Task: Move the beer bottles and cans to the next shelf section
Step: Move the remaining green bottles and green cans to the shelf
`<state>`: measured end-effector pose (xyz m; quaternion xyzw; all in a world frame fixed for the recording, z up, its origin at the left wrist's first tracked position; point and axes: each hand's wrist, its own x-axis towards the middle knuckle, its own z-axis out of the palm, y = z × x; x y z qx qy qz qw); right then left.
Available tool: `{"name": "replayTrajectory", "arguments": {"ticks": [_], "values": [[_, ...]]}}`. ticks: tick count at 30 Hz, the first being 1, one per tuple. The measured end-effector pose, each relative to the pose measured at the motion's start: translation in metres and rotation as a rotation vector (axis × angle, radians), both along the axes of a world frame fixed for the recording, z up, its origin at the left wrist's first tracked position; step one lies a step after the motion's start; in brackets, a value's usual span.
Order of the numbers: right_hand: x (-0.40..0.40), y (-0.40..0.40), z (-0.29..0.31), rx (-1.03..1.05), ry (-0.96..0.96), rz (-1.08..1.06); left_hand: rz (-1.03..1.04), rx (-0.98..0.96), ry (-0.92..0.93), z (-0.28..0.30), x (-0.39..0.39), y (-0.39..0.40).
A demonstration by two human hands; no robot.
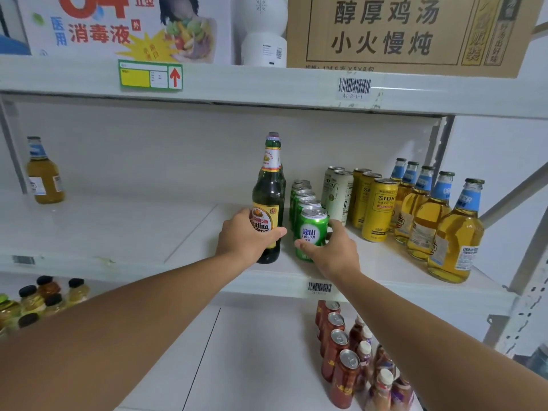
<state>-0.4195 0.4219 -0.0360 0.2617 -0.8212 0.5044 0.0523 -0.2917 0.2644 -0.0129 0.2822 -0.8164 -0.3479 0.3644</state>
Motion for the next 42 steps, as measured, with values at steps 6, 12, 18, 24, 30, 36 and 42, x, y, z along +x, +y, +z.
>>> {"name": "replayTrajectory", "arguments": {"ticks": [6,12,18,24,30,36,42], "values": [[-0.003,0.003,0.002,0.036,-0.013,0.051,-0.067,0.068,-0.066,0.007,-0.002,0.008],[-0.006,0.009,-0.001,0.031,-0.036,0.069,0.006,0.052,-0.095,0.006,-0.004,0.009],[-0.001,0.015,0.005,-0.031,-0.040,0.110,-0.114,0.109,-0.120,0.008,-0.001,0.002],[0.022,0.036,0.011,0.008,0.198,0.007,-0.154,0.014,-0.161,0.005,0.043,-0.020],[0.069,0.036,0.028,0.123,0.377,0.138,-0.068,-0.040,-0.221,0.002,0.109,-0.074],[0.120,-0.029,0.025,0.122,0.347,0.363,0.036,-0.162,-0.269,-0.003,0.182,-0.131],[0.185,-0.138,0.022,0.136,0.285,0.510,0.091,-0.141,-0.245,-0.007,0.270,-0.202]]}}
